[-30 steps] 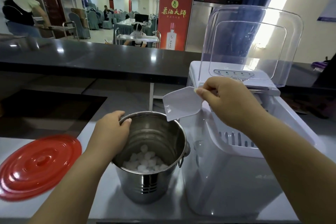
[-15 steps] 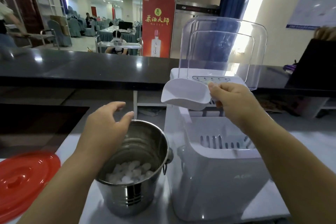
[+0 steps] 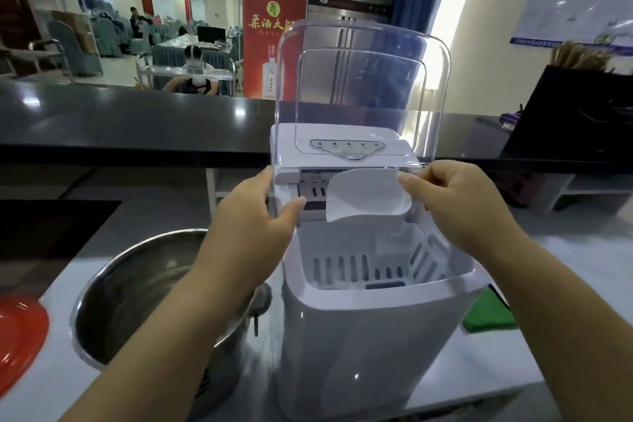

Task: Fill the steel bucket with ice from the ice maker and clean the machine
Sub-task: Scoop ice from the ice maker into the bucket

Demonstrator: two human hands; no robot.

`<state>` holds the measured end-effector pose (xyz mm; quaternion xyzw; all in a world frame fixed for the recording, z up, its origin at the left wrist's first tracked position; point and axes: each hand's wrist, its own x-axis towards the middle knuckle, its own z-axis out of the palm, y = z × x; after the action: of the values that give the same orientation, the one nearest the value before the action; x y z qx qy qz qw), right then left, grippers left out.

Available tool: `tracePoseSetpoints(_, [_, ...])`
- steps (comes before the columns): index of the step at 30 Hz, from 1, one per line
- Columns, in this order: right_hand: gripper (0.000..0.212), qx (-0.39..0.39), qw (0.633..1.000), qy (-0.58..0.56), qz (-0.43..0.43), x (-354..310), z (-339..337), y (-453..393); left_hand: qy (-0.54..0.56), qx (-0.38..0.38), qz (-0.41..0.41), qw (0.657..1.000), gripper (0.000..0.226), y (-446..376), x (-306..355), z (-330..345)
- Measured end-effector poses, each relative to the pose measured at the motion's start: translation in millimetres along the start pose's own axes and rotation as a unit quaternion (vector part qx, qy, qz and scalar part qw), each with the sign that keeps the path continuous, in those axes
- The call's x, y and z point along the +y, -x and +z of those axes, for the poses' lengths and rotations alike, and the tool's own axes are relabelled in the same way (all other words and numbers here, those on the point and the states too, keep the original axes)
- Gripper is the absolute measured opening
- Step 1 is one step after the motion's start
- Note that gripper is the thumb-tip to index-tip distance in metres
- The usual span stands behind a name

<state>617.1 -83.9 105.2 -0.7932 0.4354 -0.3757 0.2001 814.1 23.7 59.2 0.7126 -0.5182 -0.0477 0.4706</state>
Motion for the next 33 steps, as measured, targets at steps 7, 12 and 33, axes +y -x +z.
tracePoseSetpoints(7, [0.029, -0.113, 0.968, 0.219, -0.054, 14.9, -10.3, -5.0, 0.01, -0.003, -0.054, 0.998, 0.082, -14.3, 12.3, 26.6])
tracePoseSetpoints(12, [0.028, -0.205, 0.917, 0.338, -0.059, 13.9, -7.4, -14.4, 0.026, 0.009, -0.05, 0.998, 0.081, -22.1, 8.6, 31.3])
tracePoseSetpoints(33, [0.038, -0.419, 0.828, 0.372, -0.038, 13.4, 39.0, -14.5, 0.072, 0.02, -0.042, 0.996, 0.078, -24.0, -4.7, 31.2])
